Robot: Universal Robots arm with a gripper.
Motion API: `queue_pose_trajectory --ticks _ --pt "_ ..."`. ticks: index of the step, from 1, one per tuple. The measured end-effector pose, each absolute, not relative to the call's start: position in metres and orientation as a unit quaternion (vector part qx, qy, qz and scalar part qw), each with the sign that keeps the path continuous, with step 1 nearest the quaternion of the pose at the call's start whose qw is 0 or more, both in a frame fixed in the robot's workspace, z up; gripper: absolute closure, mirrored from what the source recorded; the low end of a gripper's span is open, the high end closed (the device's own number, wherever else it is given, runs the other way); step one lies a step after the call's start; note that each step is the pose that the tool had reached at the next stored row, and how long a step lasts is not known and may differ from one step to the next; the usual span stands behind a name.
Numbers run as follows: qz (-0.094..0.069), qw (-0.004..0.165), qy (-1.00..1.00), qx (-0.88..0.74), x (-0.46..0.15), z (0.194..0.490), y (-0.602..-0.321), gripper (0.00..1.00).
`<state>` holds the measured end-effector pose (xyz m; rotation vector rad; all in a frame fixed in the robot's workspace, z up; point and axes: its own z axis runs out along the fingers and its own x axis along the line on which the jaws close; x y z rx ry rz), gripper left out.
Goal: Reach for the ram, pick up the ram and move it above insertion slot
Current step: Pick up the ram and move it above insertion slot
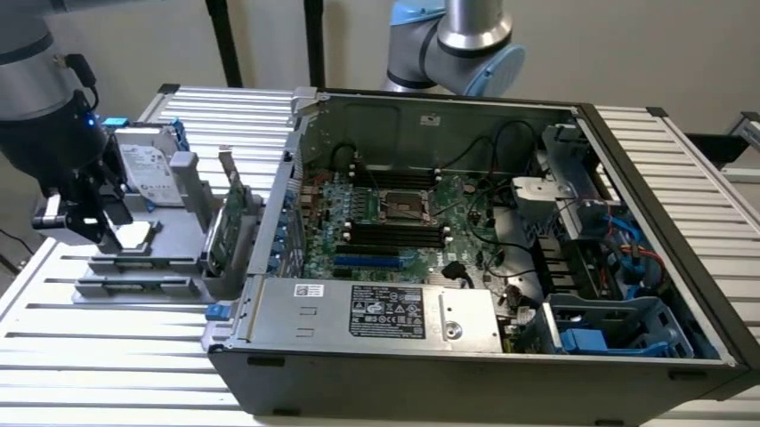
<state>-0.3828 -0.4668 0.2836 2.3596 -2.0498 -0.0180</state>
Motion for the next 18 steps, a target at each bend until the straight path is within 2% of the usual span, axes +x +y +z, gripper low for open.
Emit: queue_pose_trajectory --ticks 18 --pt "-0.006 0.008 -0.673 0.739 -0.389 0.251 -0.472 0.52"
